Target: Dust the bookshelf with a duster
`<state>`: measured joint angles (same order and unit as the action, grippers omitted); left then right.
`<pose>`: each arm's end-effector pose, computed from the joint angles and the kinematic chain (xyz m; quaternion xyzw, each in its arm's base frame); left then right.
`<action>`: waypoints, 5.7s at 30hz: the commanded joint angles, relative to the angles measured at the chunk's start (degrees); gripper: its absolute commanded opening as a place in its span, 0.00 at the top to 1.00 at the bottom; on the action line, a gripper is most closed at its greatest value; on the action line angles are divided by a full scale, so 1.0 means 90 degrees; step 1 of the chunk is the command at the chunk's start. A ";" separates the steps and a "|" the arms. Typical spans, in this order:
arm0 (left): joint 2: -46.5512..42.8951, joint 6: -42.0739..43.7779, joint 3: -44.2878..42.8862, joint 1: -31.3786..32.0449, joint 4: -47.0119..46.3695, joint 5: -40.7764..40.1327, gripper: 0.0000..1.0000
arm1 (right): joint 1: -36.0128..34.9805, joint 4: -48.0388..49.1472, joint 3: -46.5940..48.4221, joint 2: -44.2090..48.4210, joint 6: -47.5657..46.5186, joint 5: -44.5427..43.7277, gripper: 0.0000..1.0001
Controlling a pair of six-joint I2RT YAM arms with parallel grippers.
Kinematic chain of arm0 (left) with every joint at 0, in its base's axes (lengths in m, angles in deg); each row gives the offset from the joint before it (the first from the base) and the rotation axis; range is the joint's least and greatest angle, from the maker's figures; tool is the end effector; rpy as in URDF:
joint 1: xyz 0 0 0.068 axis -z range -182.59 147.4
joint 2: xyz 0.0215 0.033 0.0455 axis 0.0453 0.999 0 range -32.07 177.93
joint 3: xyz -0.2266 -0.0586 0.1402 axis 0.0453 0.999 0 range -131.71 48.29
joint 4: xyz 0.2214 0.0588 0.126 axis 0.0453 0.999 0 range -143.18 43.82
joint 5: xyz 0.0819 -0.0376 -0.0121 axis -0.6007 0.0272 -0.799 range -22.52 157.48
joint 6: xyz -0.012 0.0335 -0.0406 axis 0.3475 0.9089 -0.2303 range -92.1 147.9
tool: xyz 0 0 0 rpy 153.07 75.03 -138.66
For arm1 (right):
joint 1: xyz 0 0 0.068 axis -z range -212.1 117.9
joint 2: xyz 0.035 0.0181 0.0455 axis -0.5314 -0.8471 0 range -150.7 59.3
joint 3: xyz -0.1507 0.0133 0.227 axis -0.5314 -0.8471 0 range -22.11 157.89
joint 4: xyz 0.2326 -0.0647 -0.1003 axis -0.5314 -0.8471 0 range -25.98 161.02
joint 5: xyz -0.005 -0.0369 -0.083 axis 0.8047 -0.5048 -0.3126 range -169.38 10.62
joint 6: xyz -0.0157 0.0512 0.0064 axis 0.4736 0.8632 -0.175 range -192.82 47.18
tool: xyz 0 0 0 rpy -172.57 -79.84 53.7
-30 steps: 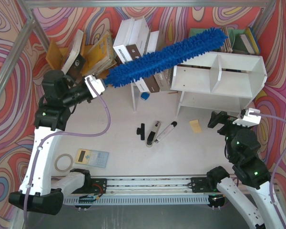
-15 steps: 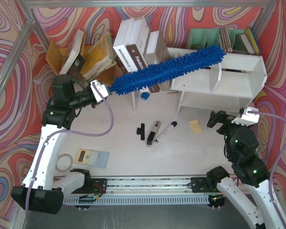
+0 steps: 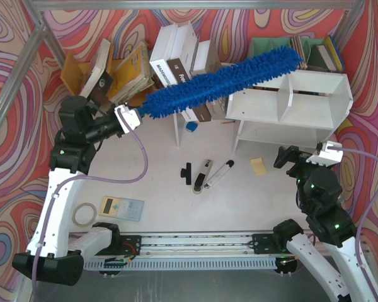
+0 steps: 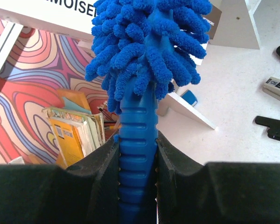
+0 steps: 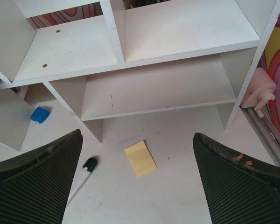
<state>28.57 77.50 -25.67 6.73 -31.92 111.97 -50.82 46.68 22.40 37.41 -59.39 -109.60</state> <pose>0.2068 -0.0592 0.4446 0.5598 0.4857 -0.0590 0.6688 0.0843 0.0096 0.3585 0.1493 0.7005 0.0064 0.6978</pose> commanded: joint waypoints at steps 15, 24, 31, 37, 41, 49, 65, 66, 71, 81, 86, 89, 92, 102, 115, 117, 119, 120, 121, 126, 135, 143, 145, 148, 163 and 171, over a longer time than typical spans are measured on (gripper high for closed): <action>-0.0643 -0.0164 0.1731 0.0001 -0.1316 0.0122 1.00 | 0.0020 0.0142 -0.0012 -0.0057 -0.0067 -0.0129 0.11; -0.0536 -0.0412 0.1163 0.0107 -0.1345 0.0154 1.00 | 0.0021 0.0129 -0.0013 -0.0059 -0.0057 -0.0138 0.11; -0.0534 -0.0451 0.1025 0.0104 -0.1264 0.0323 1.00 | 0.0020 0.0135 -0.0020 -0.0001 -0.0067 -0.0163 0.11; -0.0721 -0.0578 0.1844 0.0130 -0.1596 0.0358 1.00 | 0.0021 0.0146 -0.0037 0.0011 -0.0077 -0.0144 0.11; -0.0837 -0.0648 0.2415 0.0168 -0.1736 0.0385 1.00 | 0.0020 0.0163 -0.0043 -0.0014 -0.0079 -0.0141 0.11; -0.0657 -0.0262 0.2718 0.0526 -0.1407 0.0049 1.00 | 0.0020 0.0154 -0.0029 -0.0034 -0.0075 -0.0153 0.11; -0.0504 -0.0064 0.1430 0.0438 -0.0969 -0.0065 1.00 | 0.0020 0.0172 -0.0047 -0.0009 -0.0082 -0.0139 0.11; -0.0483 -0.0055 0.1451 0.0431 -0.0966 -0.0075 1.00 | 0.0022 0.0171 -0.0044 -0.0009 -0.0077 -0.0139 0.11; -0.0457 -0.0080 0.1856 0.0429 -0.1056 -0.0080 1.00 | 0.0025 0.0173 -0.0053 0.0010 -0.0092 -0.0145 0.11; -0.0583 -0.0247 0.2845 0.0429 -0.1520 -0.0092 1.00 | 0.0020 0.0211 -0.0080 0.0014 -0.0106 -0.0129 0.10; -0.0399 -0.0145 0.2132 0.0429 -0.1118 -0.0058 1.00 | 0.0019 0.0202 -0.0082 0.0047 -0.0110 -0.0129 0.10; -0.0408 -0.0096 0.1743 0.0416 -0.0976 -0.0056 1.00 | 0.0017 0.0196 -0.0082 0.0068 -0.0106 -0.0139 0.10; -0.0366 -0.0015 0.1382 0.0370 -0.0765 -0.0030 1.00 | 0.0019 0.0191 -0.0082 0.0078 -0.0106 -0.0139 0.10; -0.0271 -0.0198 0.1484 0.0195 -0.1005 -0.0031 1.00 | 0.0020 0.0184 -0.0082 0.0108 -0.0111 -0.0139 0.10; -0.0590 -0.0227 0.2475 0.0195 -0.1355 -0.0028 1.00 | 0.0020 0.0225 -0.0100 0.0081 -0.0115 -0.0106 0.10; -0.0503 -0.0017 0.2067 0.0187 -0.1008 0.0060 1.00 | 0.0018 0.0218 -0.0102 0.0070 -0.0115 -0.0109 0.10; -0.0454 0.0128 0.1680 0.0161 -0.0671 0.0133 1.00 | 0.0019 0.0207 -0.0093 0.0059 -0.0116 -0.0112 0.10; -0.0442 0.0196 0.1522 0.0113 -0.0468 0.0169 1.00 | 0.0020 0.0209 -0.0101 0.0059 -0.0115 -0.0132 0.10; -0.0435 0.0251 0.1369 0.0060 -0.0366 0.0218 1.00 | 0.0021 0.0211 -0.0102 0.0059 -0.0115 -0.0137 0.10; -0.0299 0.0644 0.0690 -0.0300 0.0200 0.0393 1.00 | 0.0020 0.0209 -0.0092 0.0016 -0.0118 -0.0139 0.10; 0.0057 0.0679 -0.0029 -0.0821 0.0344 0.0910 1.00 | 0.0020 0.0201 -0.0090 -0.0075 -0.0117 -0.0136 0.10; -0.0142 0.0527 0.1034 -0.0666 -0.0152 0.0889 1.00 | 0.0020 0.0217 -0.0092 -0.0087 -0.0125 -0.0169 0.10; -0.0289 0.0303 0.1459 -0.0663 -0.0572 0.0858 1.00 | 0.0021 0.0215 -0.0092 -0.0096 -0.0131 -0.0154 0.10; -0.0381 0.0096 0.1806 -0.0620 -0.0672 0.0928 1.00 | 0.0020 0.0232 -0.0092 -0.0107 -0.0132 -0.0130 0.10; -0.0223 0.0452 0.0606 -0.0538 -0.0095 0.0726 1.00 | 0.0019 0.0202 -0.0090 -0.0041 -0.0123 -0.0139 0.10; 0.0044 0.0656 -0.0171 -0.0625 0.0318 0.0701 1.00 | 0.0018 0.0199 -0.0092 0.0011 -0.0126 -0.0158 0.10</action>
<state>28.16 82.18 -24.66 1.74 -30.81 117.11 -50.82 46.77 22.01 36.78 -59.76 -109.99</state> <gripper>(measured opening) 0.345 0.899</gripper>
